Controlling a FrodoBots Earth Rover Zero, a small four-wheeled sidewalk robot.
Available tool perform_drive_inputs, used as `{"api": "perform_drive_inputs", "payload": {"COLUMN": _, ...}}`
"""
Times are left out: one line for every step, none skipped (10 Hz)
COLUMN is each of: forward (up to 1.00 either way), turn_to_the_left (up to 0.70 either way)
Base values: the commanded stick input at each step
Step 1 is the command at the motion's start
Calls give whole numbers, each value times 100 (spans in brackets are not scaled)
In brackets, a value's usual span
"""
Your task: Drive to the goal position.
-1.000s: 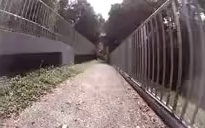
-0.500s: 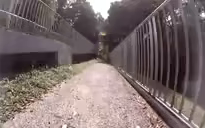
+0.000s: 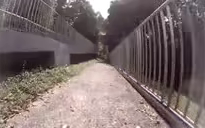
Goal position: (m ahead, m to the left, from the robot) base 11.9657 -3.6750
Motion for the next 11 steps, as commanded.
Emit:
{"api": "perform_drive_inputs", "payload": {"forward": 70, "turn_to_the_left": 0}}
{"api": "perform_drive_inputs", "payload": {"forward": 70, "turn_to_the_left": 0}}
{"api": "perform_drive_inputs", "payload": {"forward": 70, "turn_to_the_left": 0}}
{"api": "perform_drive_inputs", "payload": {"forward": 70, "turn_to_the_left": 0}}
{"api": "perform_drive_inputs", "payload": {"forward": 70, "turn_to_the_left": 0}}
{"api": "perform_drive_inputs", "payload": {"forward": 70, "turn_to_the_left": 0}}
{"api": "perform_drive_inputs", "payload": {"forward": 70, "turn_to_the_left": 0}}
{"api": "perform_drive_inputs", "payload": {"forward": 70, "turn_to_the_left": 0}}
{"api": "perform_drive_inputs", "payload": {"forward": 70, "turn_to_the_left": 0}}
{"api": "perform_drive_inputs", "payload": {"forward": 70, "turn_to_the_left": 0}}
{"api": "perform_drive_inputs", "payload": {"forward": 70, "turn_to_the_left": 0}}
